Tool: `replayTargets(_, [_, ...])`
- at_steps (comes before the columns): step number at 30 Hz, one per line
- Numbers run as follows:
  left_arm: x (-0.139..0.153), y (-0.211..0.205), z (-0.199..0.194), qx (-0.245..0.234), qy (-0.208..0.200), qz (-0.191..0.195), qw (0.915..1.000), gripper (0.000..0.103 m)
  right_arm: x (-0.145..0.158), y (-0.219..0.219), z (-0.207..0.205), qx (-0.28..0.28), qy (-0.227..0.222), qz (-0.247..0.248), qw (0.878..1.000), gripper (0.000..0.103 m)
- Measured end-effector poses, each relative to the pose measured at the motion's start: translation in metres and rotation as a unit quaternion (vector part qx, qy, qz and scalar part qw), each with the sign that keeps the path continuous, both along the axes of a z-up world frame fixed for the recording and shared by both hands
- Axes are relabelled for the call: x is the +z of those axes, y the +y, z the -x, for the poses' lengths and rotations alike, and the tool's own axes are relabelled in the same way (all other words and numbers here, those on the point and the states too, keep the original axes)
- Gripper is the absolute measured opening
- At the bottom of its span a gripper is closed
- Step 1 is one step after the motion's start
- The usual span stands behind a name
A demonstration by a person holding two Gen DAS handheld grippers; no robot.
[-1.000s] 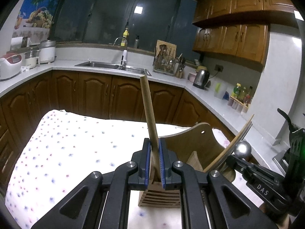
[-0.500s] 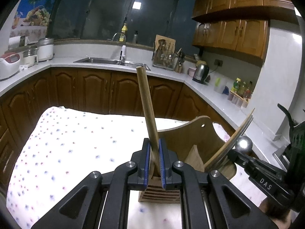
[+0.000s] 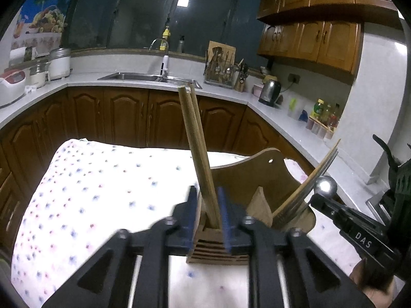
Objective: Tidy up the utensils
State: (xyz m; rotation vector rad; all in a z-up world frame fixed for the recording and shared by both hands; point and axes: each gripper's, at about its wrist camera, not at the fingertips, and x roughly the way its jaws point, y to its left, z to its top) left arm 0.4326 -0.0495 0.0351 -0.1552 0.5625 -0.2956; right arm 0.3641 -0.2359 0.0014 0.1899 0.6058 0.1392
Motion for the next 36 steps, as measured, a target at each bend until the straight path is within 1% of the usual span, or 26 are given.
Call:
replayTargets(2, [0.002, 0.002, 0.004, 0.002, -0.002, 0.000, 1.0000, 0.025, 0.003, -0.002, 0.003, -0.003, -0.004, -0.002, 1.000, 0.026])
replayTargets(3, [0.003, 0.003, 0.007, 0.000, -0.001, 0.000, 1.0000, 0.026, 0.005, -0.001, 0.005, -0.005, -0.005, -0.002, 1.000, 0.028])
replayTargets(4, [0.004, 0.003, 0.010, 0.001, 0.000, -0.001, 1.0000, 0.035, 0.006, -0.002, 0.007, -0.007, -0.007, -0.003, 1.000, 0.030])
replayTargets(5, [0.005, 0.005, 0.014, 0.006, -0.001, -0.005, 1.0000, 0.049, 0.008, -0.003, 0.009, -0.007, -0.009, -0.004, 1.000, 0.034])
replayTargets(6, [0.005, 0.007, 0.018, 0.012, -0.004, -0.007, 0.9999, 0.056, 0.008, -0.004, 0.013, -0.007, -0.012, -0.004, 1.000, 0.039])
replayTargets(7, [0.006, 0.009, 0.023, 0.017, -0.007, -0.007, 0.9998, 0.070, 0.009, -0.004, 0.016, -0.007, -0.013, -0.002, 1.000, 0.043])
replayTargets(8, [0.007, 0.012, 0.028, 0.023, -0.010, -0.008, 0.9996, 0.080, 0.009, -0.005, 0.020, -0.008, -0.015, -0.002, 1.000, 0.051])
replayTargets(9, [0.007, 0.016, 0.035, 0.033, -0.013, -0.011, 0.9993, 0.083, 0.009, -0.006, 0.023, -0.009, -0.016, -0.002, 1.000, 0.060])
replayTargets(10, [0.007, 0.019, 0.042, 0.040, -0.015, -0.013, 0.9990, 0.085, 0.008, -0.006, 0.028, -0.009, -0.018, -0.003, 1.000, 0.065])
replayTargets(11, [0.007, 0.022, 0.049, 0.044, -0.016, -0.015, 0.9988, 0.086, 0.007, -0.006, 0.032, -0.009, -0.020, -0.004, 1.000, 0.071])
replayTargets(12, [0.007, 0.021, 0.053, 0.045, -0.015, -0.017, 0.9987, 0.087, 0.006, -0.006, 0.037, -0.007, -0.021, -0.004, 1.000, 0.075])
replayTargets(14, [0.007, 0.023, 0.066, 0.053, -0.012, -0.029, 0.9981, 0.091, 0.004, -0.005, 0.044, -0.003, -0.019, -0.005, 1.000, 0.075])
replayTargets(15, [0.008, 0.023, 0.071, 0.055, -0.013, -0.033, 0.9978, 0.091, 0.004, -0.004, 0.049, -0.001, -0.018, -0.006, 1.000, 0.075])
replayTargets(19, [0.013, 0.025, 0.103, 0.060, -0.026, -0.052, 0.9965, 0.096, 0.009, 0.002, 0.070, 0.007, -0.022, -0.011, 1.000, 0.076])
replayTargets(21, [0.015, 0.028, 0.119, 0.060, -0.033, -0.054, 0.9962, 0.098, 0.014, 0.006, 0.083, 0.009, -0.029, -0.012, 0.999, 0.079])
replayTargets(24, [0.016, 0.033, 0.144, 0.058, -0.037, -0.059, 0.9959, 0.098, 0.022, 0.012, 0.107, 0.014, -0.041, -0.015, 0.999, 0.080])
replayTargets(28, [0.020, 0.042, 0.182, 0.057, -0.043, -0.055, 0.9959, 0.099, 0.034, 0.022, 0.138, 0.025, -0.055, -0.017, 0.998, 0.081])
replayTargets(31, [0.024, 0.054, 0.212, 0.060, -0.048, -0.050, 0.9957, 0.100, 0.045, 0.028, 0.167, 0.033, -0.071, -0.012, 0.997, 0.085])
replayTargets(33, [0.026, 0.063, 0.233, 0.064, -0.053, -0.045, 0.9956, 0.102, 0.049, 0.031, 0.186, 0.035, -0.081, -0.011, 0.996, 0.089])
replayTargets(36, [0.026, 0.073, 0.259, 0.065, -0.057, -0.038, 0.9955, 0.102, 0.053, 0.033, 0.215, 0.036, -0.094, -0.012, 0.995, 0.092])
